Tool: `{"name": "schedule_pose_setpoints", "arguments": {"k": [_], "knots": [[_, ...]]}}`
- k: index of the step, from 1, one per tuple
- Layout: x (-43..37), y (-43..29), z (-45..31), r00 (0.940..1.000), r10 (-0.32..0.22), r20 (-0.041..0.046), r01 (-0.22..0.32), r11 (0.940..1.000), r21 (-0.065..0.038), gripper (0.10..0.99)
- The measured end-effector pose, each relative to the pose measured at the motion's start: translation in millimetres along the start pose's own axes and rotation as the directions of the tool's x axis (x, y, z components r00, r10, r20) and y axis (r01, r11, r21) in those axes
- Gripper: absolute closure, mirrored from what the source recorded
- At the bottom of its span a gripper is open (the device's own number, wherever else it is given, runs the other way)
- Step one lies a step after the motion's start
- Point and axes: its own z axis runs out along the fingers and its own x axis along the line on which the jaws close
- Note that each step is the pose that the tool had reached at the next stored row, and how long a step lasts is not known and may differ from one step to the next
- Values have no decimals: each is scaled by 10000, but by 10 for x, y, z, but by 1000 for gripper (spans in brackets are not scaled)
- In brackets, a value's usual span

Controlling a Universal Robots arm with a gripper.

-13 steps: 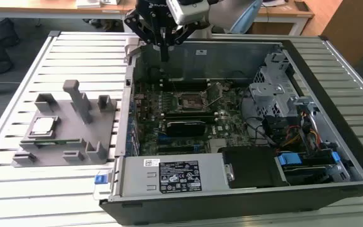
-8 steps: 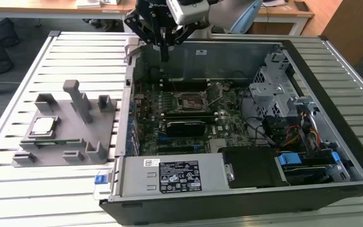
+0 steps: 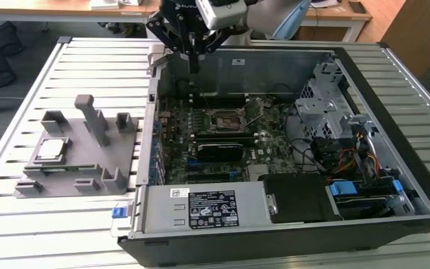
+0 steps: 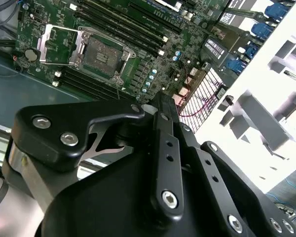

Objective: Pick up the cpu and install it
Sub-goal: 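Reach for the cpu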

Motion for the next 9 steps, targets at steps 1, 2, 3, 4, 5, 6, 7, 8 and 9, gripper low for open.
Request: {"name": "schedule_pose_setpoints", "arguments": {"k": [1, 2, 3, 4, 5, 6, 7, 8, 9], "knots": [[10, -1, -1, 10000, 0, -1, 0, 10000, 2, 980], [19, -1, -2, 10000, 0, -1, 0, 10000, 3, 980], [31, -2, -2, 10000, -1, -1, 1, 10000, 2, 980], [42, -3, -2, 10000, -1, -1, 1, 10000, 2, 980], [53, -4, -2, 10000, 0, -1, 0, 10000, 2, 980], [62, -4, -2, 10000, 0, -1, 0, 10000, 2, 980], [72, -5, -2, 10000, -1, 0, 1, 10000, 1, 980], [81, -6, -3, 10000, 0, 0, 0, 10000, 1, 980], [89, -6, -3, 10000, 0, -1, 0, 10000, 1, 980]]}}
